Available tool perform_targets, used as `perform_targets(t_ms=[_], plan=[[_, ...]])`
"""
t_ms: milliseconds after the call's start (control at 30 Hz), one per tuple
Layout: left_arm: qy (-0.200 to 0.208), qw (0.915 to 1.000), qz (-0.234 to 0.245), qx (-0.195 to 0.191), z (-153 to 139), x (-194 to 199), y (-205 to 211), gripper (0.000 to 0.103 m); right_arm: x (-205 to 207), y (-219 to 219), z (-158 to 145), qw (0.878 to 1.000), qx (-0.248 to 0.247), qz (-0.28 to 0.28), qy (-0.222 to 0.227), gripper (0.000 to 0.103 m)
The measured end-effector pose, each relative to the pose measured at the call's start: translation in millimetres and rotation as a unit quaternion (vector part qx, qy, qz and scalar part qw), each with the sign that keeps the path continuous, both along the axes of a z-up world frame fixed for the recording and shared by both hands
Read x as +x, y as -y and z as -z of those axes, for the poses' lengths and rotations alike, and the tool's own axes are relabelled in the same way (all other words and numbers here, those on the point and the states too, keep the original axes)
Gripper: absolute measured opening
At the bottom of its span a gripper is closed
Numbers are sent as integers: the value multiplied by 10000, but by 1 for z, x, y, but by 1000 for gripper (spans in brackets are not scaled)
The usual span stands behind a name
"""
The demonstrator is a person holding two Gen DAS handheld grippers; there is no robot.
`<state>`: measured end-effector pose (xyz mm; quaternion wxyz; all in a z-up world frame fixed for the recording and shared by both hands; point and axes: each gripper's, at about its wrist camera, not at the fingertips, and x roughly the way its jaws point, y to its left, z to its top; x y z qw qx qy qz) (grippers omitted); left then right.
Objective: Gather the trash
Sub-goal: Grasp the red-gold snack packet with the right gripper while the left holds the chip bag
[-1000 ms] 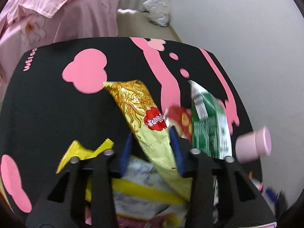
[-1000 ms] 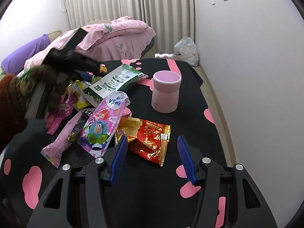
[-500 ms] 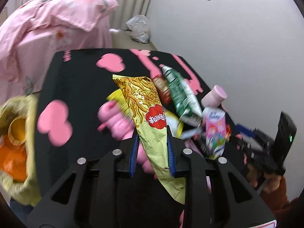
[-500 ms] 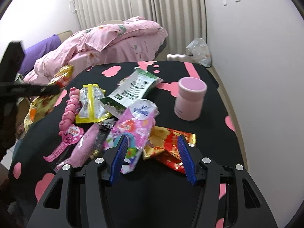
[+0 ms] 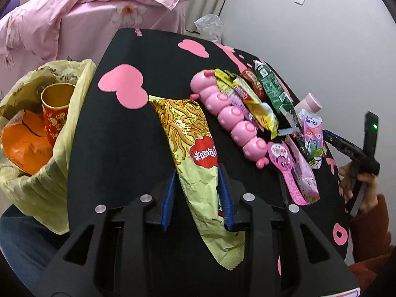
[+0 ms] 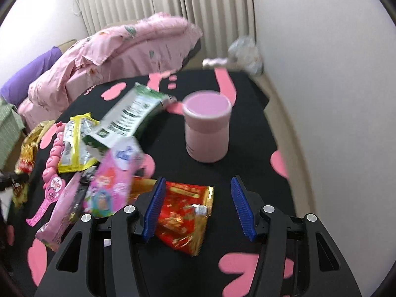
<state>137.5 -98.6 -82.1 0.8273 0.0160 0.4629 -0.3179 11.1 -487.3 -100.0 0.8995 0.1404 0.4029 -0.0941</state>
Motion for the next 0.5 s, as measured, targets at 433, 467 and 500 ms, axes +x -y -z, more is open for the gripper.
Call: perform_targets(t_ms=[433, 467, 500], plan=[[29, 9999, -96, 9, -1, -2, -2, 35, -60, -98, 1, 9894, 644, -1298, -90, 52], [36, 9999, -103, 23, -2, -2, -2, 35, -62, -108, -3, 9899, 278, -1385, -142, 52], [51, 9999, -115, 30, -3, -2, -3, 35, -68, -117, -7, 9894, -176, -1434, -169, 52]])
